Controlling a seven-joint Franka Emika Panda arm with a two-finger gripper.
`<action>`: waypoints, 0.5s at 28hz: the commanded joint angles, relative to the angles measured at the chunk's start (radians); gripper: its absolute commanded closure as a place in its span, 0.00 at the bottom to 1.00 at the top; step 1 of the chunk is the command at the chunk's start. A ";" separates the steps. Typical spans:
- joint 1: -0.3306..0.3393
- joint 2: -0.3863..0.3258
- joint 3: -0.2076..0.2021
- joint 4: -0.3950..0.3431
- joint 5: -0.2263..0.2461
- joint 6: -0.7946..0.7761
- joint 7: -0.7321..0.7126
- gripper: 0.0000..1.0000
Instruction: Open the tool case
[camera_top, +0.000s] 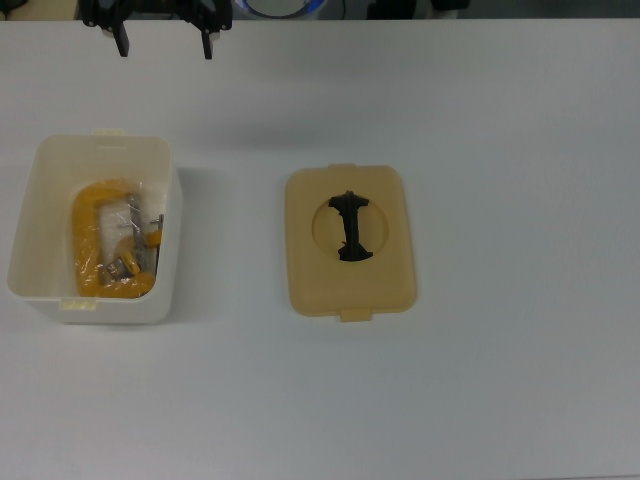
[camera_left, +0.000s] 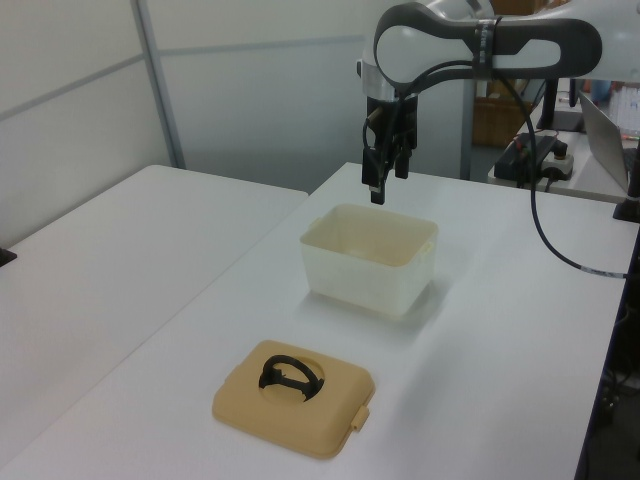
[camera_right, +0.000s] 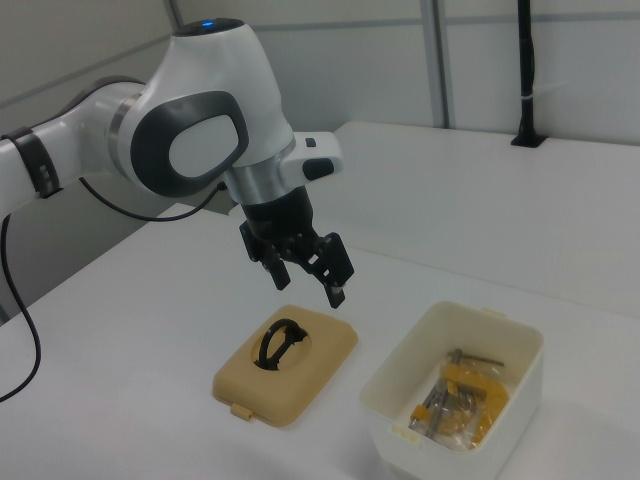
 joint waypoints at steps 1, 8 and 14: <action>-0.002 0.010 0.004 0.020 -0.009 -0.024 -0.012 0.00; 0.000 0.032 0.010 0.031 -0.001 -0.023 -0.010 0.00; 0.015 0.032 0.019 0.029 0.016 -0.081 0.002 0.00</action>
